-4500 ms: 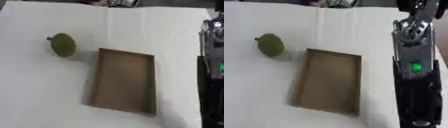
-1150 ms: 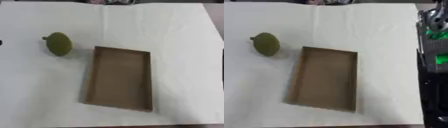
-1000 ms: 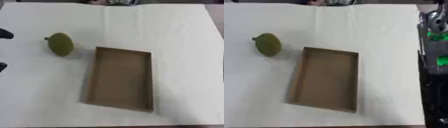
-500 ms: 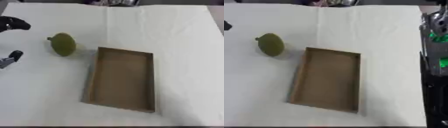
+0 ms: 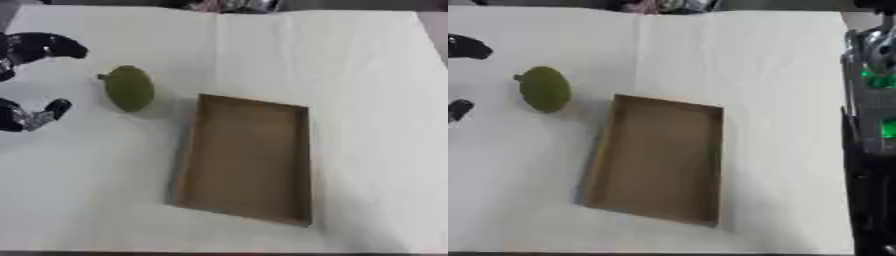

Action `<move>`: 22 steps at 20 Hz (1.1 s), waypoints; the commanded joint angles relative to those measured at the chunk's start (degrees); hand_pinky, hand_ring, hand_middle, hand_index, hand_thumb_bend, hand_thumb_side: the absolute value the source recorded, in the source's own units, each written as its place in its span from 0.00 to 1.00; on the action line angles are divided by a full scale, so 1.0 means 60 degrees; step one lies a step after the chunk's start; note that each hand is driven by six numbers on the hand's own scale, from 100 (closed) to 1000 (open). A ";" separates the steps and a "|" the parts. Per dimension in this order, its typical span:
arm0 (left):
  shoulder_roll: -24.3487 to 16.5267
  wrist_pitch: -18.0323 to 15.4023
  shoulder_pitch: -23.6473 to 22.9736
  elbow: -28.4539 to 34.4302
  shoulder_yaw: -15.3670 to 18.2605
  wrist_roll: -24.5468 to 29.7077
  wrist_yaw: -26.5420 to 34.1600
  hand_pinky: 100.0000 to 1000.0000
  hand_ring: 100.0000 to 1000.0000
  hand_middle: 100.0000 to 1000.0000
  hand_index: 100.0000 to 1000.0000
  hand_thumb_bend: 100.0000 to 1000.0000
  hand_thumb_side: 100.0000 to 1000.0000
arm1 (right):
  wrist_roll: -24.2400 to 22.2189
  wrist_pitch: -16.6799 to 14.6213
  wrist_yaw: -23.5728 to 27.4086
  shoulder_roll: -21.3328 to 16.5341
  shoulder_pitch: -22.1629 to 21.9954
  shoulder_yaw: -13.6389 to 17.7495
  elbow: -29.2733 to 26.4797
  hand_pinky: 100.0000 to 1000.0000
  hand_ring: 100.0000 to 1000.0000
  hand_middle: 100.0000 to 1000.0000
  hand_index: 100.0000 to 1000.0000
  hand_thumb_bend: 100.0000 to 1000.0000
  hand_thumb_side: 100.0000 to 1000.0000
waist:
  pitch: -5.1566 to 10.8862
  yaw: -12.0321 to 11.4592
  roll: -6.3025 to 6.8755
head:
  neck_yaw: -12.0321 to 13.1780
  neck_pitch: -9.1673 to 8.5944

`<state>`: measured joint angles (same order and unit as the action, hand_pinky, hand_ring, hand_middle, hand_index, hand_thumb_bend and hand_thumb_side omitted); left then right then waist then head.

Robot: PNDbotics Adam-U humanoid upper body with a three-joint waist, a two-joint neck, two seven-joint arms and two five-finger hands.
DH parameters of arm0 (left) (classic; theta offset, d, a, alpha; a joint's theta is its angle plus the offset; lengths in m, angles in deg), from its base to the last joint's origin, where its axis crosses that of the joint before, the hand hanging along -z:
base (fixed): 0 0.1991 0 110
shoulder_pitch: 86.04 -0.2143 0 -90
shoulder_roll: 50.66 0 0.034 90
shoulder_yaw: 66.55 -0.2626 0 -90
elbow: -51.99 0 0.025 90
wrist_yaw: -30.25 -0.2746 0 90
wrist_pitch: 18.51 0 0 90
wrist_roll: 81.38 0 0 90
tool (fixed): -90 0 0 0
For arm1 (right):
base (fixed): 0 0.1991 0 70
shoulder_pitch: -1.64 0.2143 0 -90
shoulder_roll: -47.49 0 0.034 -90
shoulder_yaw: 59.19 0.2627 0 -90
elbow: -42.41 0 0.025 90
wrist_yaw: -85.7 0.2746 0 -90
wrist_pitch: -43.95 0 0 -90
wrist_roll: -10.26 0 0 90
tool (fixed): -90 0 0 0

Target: Pick up objects on the table and place them in the box.

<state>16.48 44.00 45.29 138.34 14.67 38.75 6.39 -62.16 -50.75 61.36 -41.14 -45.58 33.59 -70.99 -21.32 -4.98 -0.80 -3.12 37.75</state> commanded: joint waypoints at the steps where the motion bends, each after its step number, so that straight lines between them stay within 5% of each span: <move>1: 0.0119 -0.0136 0.0436 -0.0389 0.0009 0.0066 -0.0535 0.97 0.97 0.86 0.94 0.28 0.37 | 0.0015 -0.0039 0.0066 -0.0066 0.0084 0.0012 -0.0199 0.76 0.47 0.65 0.72 0.00 0.51 | 0.0274 0.0007 0.0044 | 0.0011 0.0030; 11: 0.1056 -0.0782 0.1366 -0.1970 -0.0017 0.0094 -0.1987 0.99 0.99 0.88 0.95 0.39 0.53 | 0.0014 -0.0062 0.0093 -0.0003 0.0031 -0.0015 -0.0199 0.76 0.47 0.65 0.72 0.00 0.51 | 0.0328 -0.0027 0.0057 | -0.0225 0.0142; 14: 0.1290 -0.0828 0.1573 -0.2340 0.0159 0.0110 -0.2381 0.99 1.00 0.91 0.97 0.39 0.41 | 0.0017 -0.0079 0.0113 0.0004 0.0017 -0.0015 -0.0199 0.76 0.47 0.64 0.72 0.00 0.51 | 0.0342 -0.0032 0.0045 | -0.0235 0.0114; 22: 0.1898 -0.0503 0.1823 -0.3120 0.0574 0.0273 -0.2999 0.98 1.00 0.90 0.98 0.29 0.36 | 0.0057 -0.0101 0.0171 0.0017 -0.0048 0.0001 -0.0199 0.76 0.47 0.64 0.72 0.00 0.51 | 0.0350 -0.0036 0.0050 | -0.0301 0.0120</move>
<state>28.59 40.81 54.88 119.67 17.10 39.94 -11.32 -61.93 -51.18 62.08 -40.39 -46.55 33.55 -70.99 -20.80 -5.13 -0.71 -4.71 38.55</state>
